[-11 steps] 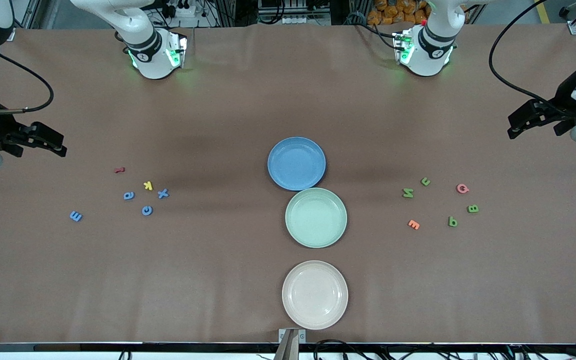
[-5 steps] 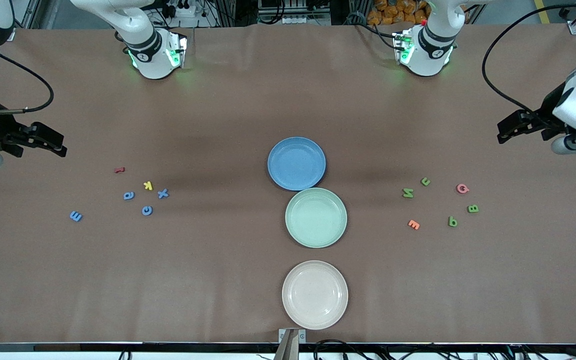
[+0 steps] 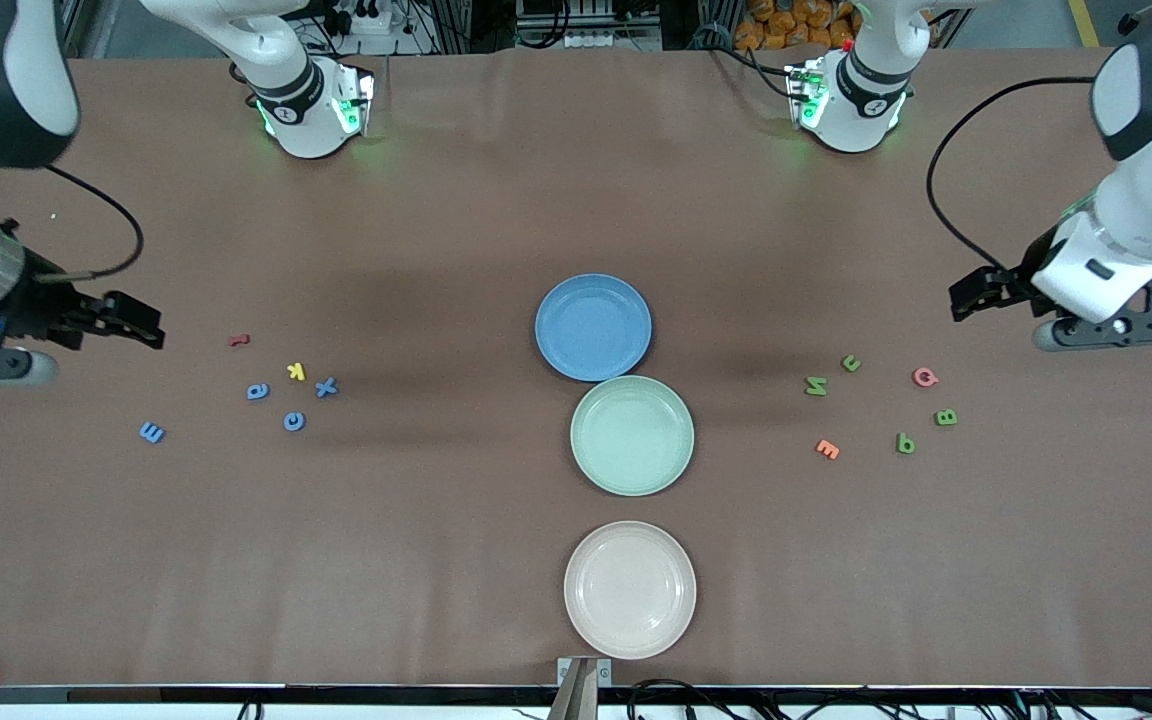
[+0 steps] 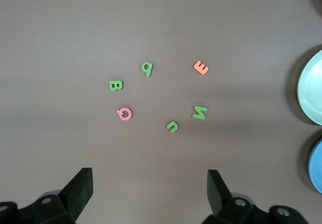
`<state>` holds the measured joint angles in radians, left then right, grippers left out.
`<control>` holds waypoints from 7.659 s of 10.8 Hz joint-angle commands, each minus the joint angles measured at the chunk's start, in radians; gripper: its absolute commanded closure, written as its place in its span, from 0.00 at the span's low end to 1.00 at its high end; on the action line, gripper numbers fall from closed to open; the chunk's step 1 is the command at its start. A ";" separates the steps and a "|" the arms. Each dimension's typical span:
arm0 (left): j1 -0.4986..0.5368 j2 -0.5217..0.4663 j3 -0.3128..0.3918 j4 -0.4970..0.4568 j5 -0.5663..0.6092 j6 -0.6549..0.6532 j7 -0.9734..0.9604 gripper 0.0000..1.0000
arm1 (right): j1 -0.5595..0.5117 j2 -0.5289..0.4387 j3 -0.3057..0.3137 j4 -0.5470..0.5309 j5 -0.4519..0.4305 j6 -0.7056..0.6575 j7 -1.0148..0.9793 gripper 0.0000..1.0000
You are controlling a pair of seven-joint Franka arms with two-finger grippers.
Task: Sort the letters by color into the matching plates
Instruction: 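Lower the left gripper to green Z while the right gripper nears blue X, then grasp green Z with the left gripper while the right gripper grasps blue X, then drop Z on the green plate with the left gripper while the right lifts X, then drop X on the blue plate with the right gripper while the left returns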
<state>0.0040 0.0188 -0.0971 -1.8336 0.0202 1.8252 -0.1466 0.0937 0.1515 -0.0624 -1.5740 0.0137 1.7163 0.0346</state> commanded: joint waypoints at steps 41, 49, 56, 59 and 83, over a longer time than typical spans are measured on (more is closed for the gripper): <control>-0.047 0.428 -0.096 -0.369 -0.014 0.836 0.016 1.00 | 0.014 0.301 0.115 -0.682 -0.017 1.039 0.004 0.33; -0.192 0.417 -0.113 -0.208 -0.016 0.827 -0.010 1.00 | 0.015 0.309 0.115 -0.681 -0.018 1.039 0.002 0.57; -0.326 0.538 -0.112 -0.007 -0.023 0.824 -0.074 1.00 | 0.014 0.309 0.115 -0.679 -0.018 1.037 0.001 0.68; -0.381 0.589 -0.109 0.028 -0.016 0.826 -0.140 1.00 | 0.014 0.304 0.116 -0.676 -0.018 1.030 0.001 0.69; 0.016 0.343 -0.107 -0.272 0.041 0.669 0.404 0.03 | 0.579 0.293 0.150 -0.367 0.000 0.709 0.872 0.68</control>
<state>-0.0341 0.4279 -0.1930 -2.0104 0.0285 2.4884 0.1029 0.6229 0.4080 0.0912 -1.9958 0.0143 2.4414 0.8306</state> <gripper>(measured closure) 0.031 0.643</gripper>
